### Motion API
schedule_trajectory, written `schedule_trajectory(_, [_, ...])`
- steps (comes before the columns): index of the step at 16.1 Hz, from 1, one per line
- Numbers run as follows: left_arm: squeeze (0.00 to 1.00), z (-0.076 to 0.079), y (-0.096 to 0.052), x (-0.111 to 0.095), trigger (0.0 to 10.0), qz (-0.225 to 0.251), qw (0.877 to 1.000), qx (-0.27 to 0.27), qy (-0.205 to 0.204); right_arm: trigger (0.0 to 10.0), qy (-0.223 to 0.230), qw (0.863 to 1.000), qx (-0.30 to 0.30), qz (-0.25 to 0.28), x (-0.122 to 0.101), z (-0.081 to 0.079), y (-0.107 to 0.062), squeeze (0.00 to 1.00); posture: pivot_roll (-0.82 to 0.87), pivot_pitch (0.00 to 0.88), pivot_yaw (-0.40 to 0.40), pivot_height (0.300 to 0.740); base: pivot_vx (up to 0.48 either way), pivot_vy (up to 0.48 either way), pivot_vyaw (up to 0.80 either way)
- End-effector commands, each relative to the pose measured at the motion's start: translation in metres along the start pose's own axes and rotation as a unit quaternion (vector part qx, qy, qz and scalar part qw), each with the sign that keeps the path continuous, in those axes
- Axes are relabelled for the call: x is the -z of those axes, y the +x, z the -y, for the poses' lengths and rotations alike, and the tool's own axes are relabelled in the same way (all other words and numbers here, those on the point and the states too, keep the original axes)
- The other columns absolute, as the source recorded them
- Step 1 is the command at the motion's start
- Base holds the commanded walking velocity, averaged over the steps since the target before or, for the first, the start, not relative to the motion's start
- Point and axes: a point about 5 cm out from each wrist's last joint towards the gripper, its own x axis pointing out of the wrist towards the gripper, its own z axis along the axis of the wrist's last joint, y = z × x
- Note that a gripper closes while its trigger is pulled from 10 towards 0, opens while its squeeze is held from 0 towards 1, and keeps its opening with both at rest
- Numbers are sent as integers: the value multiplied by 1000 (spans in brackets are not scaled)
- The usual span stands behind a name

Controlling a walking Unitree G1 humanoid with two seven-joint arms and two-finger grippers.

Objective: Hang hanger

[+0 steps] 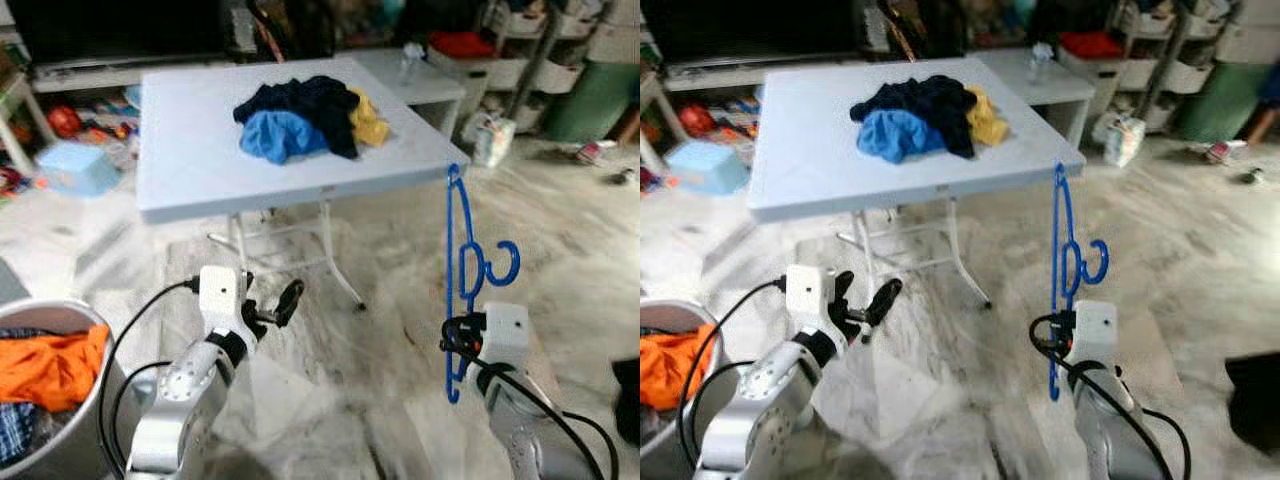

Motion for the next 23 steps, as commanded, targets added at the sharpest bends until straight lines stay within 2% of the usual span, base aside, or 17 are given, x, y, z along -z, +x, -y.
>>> schedule_trajectory(1, [0, 6, 4, 0, 10000, -4, 1000, 11, 1, 10000, 0, 1000, 11, 8, -5, 6, -1, 0, -62, 13, -22, 740, 0, 368, 0])
schedule_trajectory(10, [0, 9, 8, -12, 10000, 24, 999, 37, 22, 10000, 1, 999, 23, 27, -16, 2, 2, 0, -80, 34, -11, 740, 0, 40, 0])
schedule_trajectory(16, [0, 9, 8, -12, 10000, 26, 998, 48, 17, 10000, 0, 999, 35, 26, -14, 3, 0, 0, -87, 32, -5, 740, 0, 0, -745])
schedule_trajectory(23, [0, 14, 8, -1, 10000, 9, 998, 60, 6, 10000, -6, 999, 50, 19, -7, 8, -4, 0, -90, 7, -12, 740, 259, 0, -800])
